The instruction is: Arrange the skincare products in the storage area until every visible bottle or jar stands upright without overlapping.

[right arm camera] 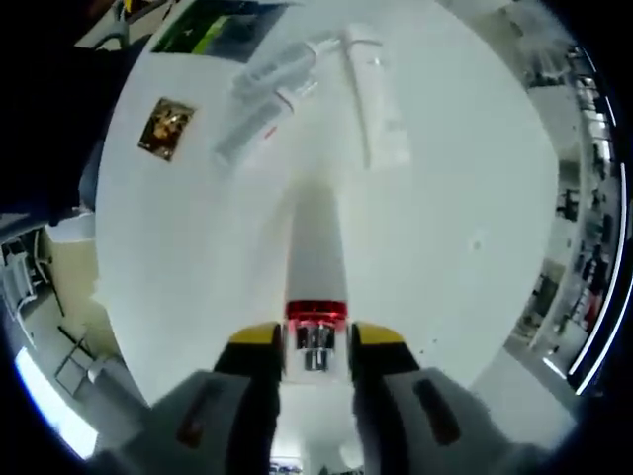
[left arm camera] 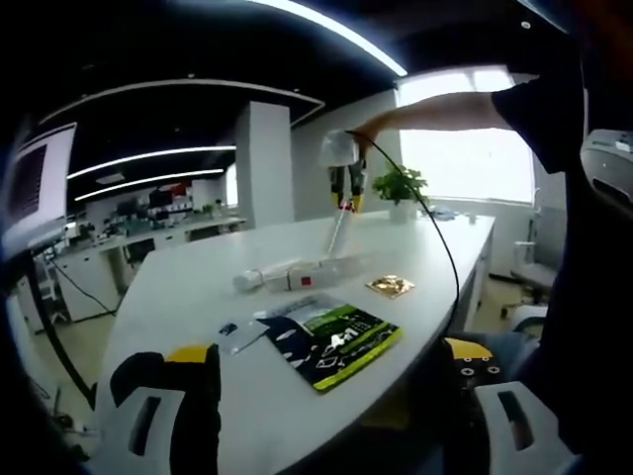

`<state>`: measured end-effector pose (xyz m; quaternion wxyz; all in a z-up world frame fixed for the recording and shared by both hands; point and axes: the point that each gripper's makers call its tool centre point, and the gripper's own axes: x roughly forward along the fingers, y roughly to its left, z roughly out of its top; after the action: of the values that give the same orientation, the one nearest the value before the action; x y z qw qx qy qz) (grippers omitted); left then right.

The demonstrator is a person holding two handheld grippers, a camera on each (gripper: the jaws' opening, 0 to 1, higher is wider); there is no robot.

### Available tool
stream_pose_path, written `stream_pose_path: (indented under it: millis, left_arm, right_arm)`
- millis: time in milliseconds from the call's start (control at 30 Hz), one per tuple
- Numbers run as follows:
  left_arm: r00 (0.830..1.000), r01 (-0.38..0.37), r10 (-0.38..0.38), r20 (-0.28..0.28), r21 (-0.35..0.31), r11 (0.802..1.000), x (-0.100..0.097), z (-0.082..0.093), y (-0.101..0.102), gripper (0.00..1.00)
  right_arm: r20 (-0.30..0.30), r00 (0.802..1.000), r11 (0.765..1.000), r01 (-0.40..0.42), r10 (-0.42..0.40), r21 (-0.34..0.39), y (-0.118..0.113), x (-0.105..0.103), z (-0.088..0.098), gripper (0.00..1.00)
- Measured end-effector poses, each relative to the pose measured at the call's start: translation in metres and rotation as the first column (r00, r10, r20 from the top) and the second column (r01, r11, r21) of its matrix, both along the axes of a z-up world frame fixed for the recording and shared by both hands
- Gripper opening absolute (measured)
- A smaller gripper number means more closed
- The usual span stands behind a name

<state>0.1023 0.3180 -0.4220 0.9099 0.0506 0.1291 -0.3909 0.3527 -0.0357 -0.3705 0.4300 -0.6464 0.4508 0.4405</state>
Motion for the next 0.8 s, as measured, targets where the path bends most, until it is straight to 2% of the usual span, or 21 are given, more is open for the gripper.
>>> stream_pose_path:
  millis: [800]
  left_arm:
    - [1.000, 0.011, -0.011, 0.006, -0.013, 1.000, -0.005, -0.001, 0.001, 0.92]
  right_arm:
    - [0.002, 1.000, 0.998, -0.003, 0.003, -0.059, 0.022, 0.001, 0.006, 0.26]
